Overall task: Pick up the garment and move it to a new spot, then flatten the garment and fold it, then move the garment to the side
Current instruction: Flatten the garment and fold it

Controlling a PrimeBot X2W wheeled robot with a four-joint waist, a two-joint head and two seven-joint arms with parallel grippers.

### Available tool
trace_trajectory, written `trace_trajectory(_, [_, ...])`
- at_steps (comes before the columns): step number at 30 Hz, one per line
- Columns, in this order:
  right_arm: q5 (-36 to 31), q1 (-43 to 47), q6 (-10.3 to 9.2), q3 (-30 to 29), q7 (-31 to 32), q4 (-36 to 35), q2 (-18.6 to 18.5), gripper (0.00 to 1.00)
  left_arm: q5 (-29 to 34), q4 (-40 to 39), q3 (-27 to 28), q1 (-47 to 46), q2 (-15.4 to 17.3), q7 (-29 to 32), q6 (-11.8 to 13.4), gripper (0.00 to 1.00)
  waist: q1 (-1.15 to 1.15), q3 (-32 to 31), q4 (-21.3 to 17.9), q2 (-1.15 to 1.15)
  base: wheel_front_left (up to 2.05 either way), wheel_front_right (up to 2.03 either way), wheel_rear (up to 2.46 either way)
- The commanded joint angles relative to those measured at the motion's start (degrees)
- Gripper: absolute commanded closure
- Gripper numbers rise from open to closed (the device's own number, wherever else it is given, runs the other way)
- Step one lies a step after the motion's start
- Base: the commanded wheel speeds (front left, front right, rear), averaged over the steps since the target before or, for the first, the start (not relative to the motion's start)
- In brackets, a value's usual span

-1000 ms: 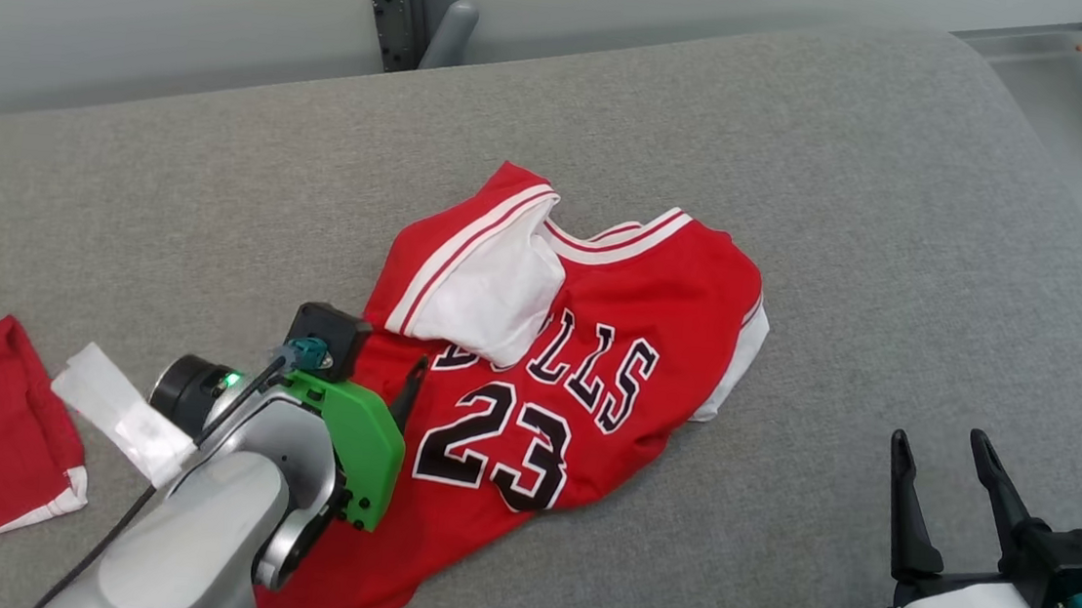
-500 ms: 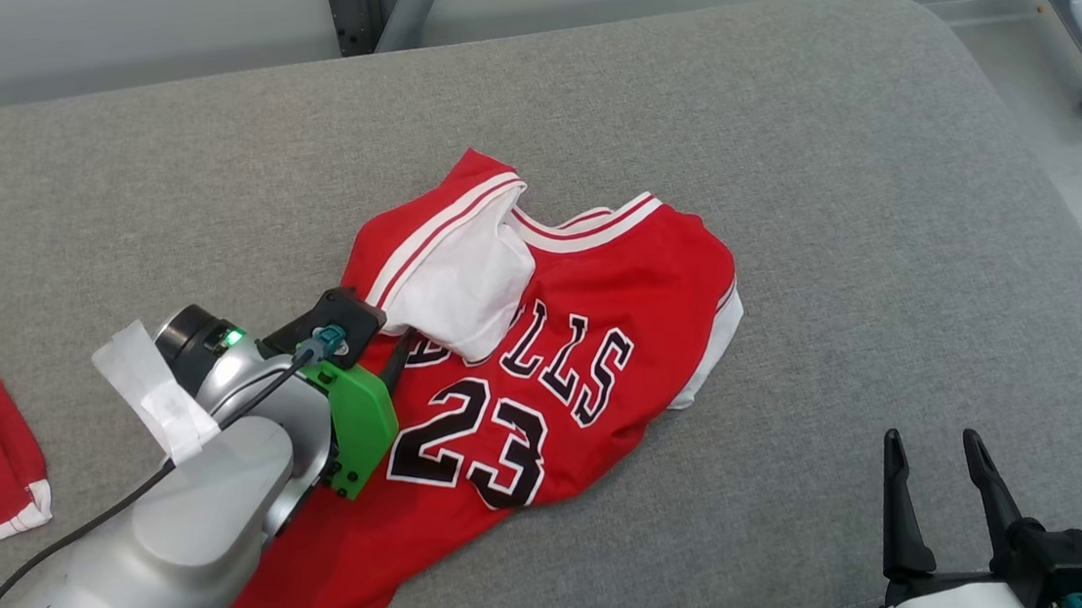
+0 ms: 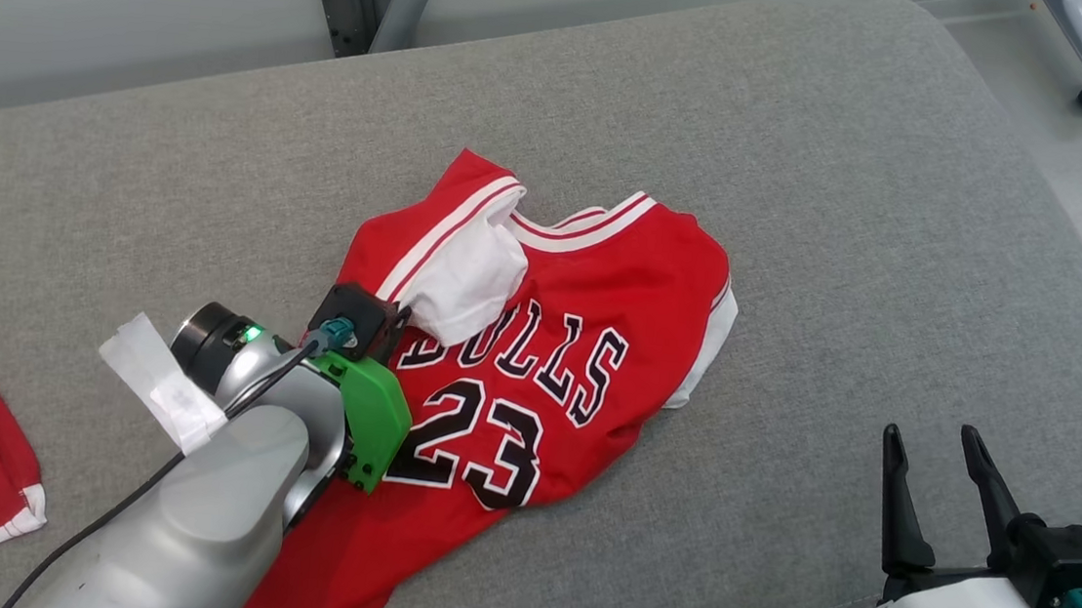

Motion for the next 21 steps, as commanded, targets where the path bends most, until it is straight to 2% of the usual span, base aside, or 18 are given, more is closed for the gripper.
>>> trace_trajectory(1, [0.2,-0.5,-0.04,-0.2,-0.2,0.1,0.0,0.00,-0.3,0.6,0.3,-1.2,-0.4,-0.7,-0.4,1.00,0.00,-0.1,-0.1,0.00,0.00,0.00,0.00])
trace_trajectory(6, [0.2,0.0,-0.04,-0.6,-0.2,-0.1,0.0,0.00,-1.8,1.0,1.3,-2.5,-2.1,-2.9,-1.0,1.00,0.00,-0.7,-0.2,0.00,0.00,0.00,0.00])
trace_trajectory(11, [0.0,1.2,-0.04,-1.1,-0.2,-0.2,0.0,0.00,-3.9,-3.4,1.7,-2.1,-5.1,-1.7,-2.2,1.00,0.00,-1.6,0.2,0.00,0.00,0.00,0.00])
trace_trajectory(15, [0.1,1.6,-0.04,-1.2,-0.2,-0.1,0.0,0.00,-6.8,-11.6,1.8,-0.6,-7.2,-0.1,-2.7,1.00,0.00,-2.3,0.6,0.00,0.00,0.00,0.00])
trace_trajectory(21, [0.3,1.4,-0.04,-0.8,-0.2,0.1,0.0,0.00,-9.8,-27.2,1.2,2.8,-8.6,2.0,0.0,1.00,0.00,-2.7,0.5,0.00,0.00,0.00,0.00])
